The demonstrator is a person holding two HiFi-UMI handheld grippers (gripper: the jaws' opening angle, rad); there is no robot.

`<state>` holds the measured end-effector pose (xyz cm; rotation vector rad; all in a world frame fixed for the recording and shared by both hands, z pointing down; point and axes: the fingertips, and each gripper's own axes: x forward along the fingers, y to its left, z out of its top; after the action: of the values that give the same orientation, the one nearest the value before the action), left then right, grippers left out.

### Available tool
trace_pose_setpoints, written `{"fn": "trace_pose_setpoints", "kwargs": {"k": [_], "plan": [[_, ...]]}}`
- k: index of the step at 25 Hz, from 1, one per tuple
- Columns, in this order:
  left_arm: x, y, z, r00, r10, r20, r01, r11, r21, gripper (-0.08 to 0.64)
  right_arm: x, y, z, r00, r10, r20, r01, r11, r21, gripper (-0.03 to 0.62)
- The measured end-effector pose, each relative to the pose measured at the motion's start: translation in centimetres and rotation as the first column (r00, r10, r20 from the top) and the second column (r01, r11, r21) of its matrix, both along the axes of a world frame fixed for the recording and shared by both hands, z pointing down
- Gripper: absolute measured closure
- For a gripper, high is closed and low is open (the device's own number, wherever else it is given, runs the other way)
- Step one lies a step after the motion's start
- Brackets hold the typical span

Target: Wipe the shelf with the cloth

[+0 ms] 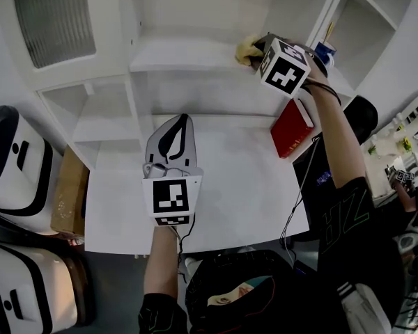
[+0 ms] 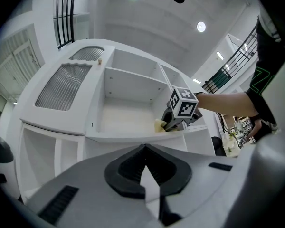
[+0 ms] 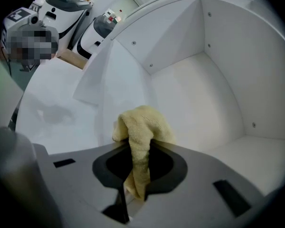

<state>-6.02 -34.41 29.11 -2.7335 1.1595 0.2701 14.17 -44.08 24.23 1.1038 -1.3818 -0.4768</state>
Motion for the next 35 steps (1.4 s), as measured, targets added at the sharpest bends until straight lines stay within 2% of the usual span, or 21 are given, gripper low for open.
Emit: {"fn": "trace_pose_setpoints", "kwargs": {"k": [2, 4, 6, 8, 13, 17, 19, 23, 25, 28, 29, 30, 31, 34, 35], "plan": [[0.5, 0.2, 0.3, 1.0, 0.024, -0.019, -0.024, 0.999, -0.024, 0.56, 0.1, 0.8, 0.2, 1.0, -0.003, -0.024, 0.003, 1.0, 0.005, 0.534], [0.5, 0.4, 0.3, 0.996, 0.05, -0.077, -0.054, 0.997, -0.056, 0.56, 0.3, 1.5, 0.1, 0.998, 0.009, -0.056, -0.008, 1.0, 0.023, 0.534], [0.0, 0.4, 0.1, 0.988, 0.054, -0.144, -0.067, 0.994, -0.084, 0.56, 0.4, 2.3, -0.1, 0.996, 0.014, -0.087, -0.01, 0.999, 0.043, 0.535], [-0.1, 0.4, 0.2, 0.985, 0.047, -0.166, -0.064, 0.993, -0.1, 0.56, 0.4, 3.1, -0.2, 0.997, 0.003, -0.082, 0.003, 0.998, 0.064, 0.535], [-0.5, 0.8, 0.8, 0.974, -0.011, -0.228, -0.03, 0.984, -0.176, 0.56, -0.1, 5.8, 0.2, 0.997, -0.069, 0.043, 0.063, 0.991, 0.116, 0.533], [0.9, 2.4, 0.7, 0.974, -0.027, -0.223, -0.017, 0.981, -0.193, 0.56, -0.4, 8.1, -0.3, 0.968, -0.157, 0.194, 0.112, 0.968, 0.223, 0.532], [1.4, 3.2, 0.6, 0.977, -0.033, -0.21, -0.011, 0.979, -0.206, 0.56, -0.7, 9.3, -0.9, 0.928, -0.221, 0.301, 0.127, 0.945, 0.302, 0.532], [3.3, 5.1, -0.1, 0.981, -0.05, -0.186, 0.012, 0.98, -0.2, 0.56, -0.1, 12.0, -2.2, 0.807, -0.322, 0.495, 0.083, 0.892, 0.445, 0.532], [4.2, 6.0, 0.7, 0.986, -0.093, -0.141, 0.063, 0.977, -0.205, 0.56, 0.4, 13.9, -1.4, 0.724, -0.363, 0.587, 0.049, 0.875, 0.481, 0.532], [4.3, 7.0, 3.4, 0.978, -0.182, -0.1, 0.149, 0.951, -0.27, 0.56, 0.6, 17.3, 2.1, 0.557, -0.442, 0.703, 0.051, 0.863, 0.503, 0.532], [4.4, 7.3, 4.2, 0.976, -0.198, -0.092, 0.164, 0.943, -0.289, 0.56, 0.8, 18.3, 3.5, 0.511, -0.45, 0.732, 0.048, 0.865, 0.499, 0.532], [4.7, 7.6, 5.0, 0.975, -0.208, -0.082, 0.175, 0.938, -0.299, 0.56, 1.3, 19.0, 5.0, 0.48, -0.439, 0.76, 0.031, 0.874, 0.486, 0.532], [5.1, 8.0, 5.7, 0.975, -0.212, -0.066, 0.183, 0.936, -0.301, 0.56, 2.0, 19.6, 6.5, 0.464, -0.417, 0.782, 0.005, 0.883, 0.469, 0.532], [6.9, 9.5, 7.6, 0.978, -0.208, -0.003, 0.199, 0.937, -0.286, 0.56, 4.3, 21.0, 10.2, 0.454, -0.343, 0.822, -0.102, 0.897, 0.43, 0.532], [7.5, 10.2, 8.3, 0.979, -0.205, 0.011, 0.2, 0.938, -0.284, 0.56, 5.0, 21.8, 11.1, 0.432, -0.329, 0.84, -0.142, 0.895, 0.423, 0.532]]}}
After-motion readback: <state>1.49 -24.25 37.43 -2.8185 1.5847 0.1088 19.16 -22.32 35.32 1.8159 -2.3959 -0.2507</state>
